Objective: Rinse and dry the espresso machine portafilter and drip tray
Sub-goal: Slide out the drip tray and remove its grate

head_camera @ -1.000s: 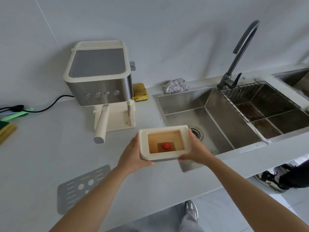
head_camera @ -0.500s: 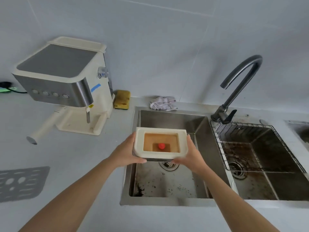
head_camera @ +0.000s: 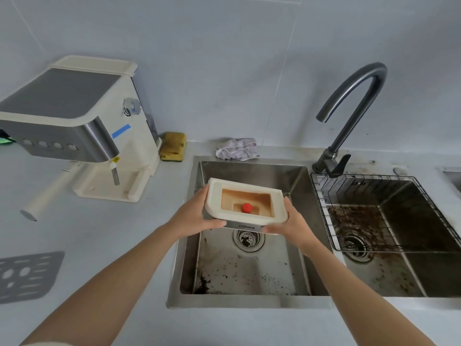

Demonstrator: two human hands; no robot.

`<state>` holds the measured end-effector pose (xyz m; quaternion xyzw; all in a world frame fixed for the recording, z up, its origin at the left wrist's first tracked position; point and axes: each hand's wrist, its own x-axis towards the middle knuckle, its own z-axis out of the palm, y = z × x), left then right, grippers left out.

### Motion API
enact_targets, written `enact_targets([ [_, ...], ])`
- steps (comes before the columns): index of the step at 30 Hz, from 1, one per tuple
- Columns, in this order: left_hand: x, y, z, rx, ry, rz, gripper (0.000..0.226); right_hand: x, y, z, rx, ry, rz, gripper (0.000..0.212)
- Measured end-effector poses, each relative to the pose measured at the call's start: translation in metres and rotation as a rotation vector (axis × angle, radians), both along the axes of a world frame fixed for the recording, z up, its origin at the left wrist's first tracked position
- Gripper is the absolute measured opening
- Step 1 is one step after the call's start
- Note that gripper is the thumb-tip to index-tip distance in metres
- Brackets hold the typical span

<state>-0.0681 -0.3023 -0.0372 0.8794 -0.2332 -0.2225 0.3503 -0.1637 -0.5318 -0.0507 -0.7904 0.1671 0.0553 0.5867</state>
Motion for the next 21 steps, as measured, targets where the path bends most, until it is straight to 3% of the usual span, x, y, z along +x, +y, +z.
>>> enact_targets([
  [3,0.001,-0.005,0.008,0.009,-0.015,0.008,0.091,0.003,-0.002,0.003,0.034,0.010,0.002,0.084],
  [8,0.007,-0.012,0.015,-0.001,-0.025,0.043,0.082,0.009,-0.004,0.003,0.132,0.021,-0.018,0.062],
  [11,0.014,-0.013,0.016,-0.028,-0.016,0.065,0.076,0.013,-0.005,0.000,0.199,0.027,-0.034,0.066],
  [17,0.026,-0.018,0.015,-0.070,-0.001,0.100,0.066,0.022,-0.006,-0.009,0.263,0.101,-0.068,0.053],
  [21,0.031,-0.024,0.018,-0.070,0.034,0.143,0.064,0.028,-0.007,-0.013,0.324,0.161,-0.122,0.023],
])
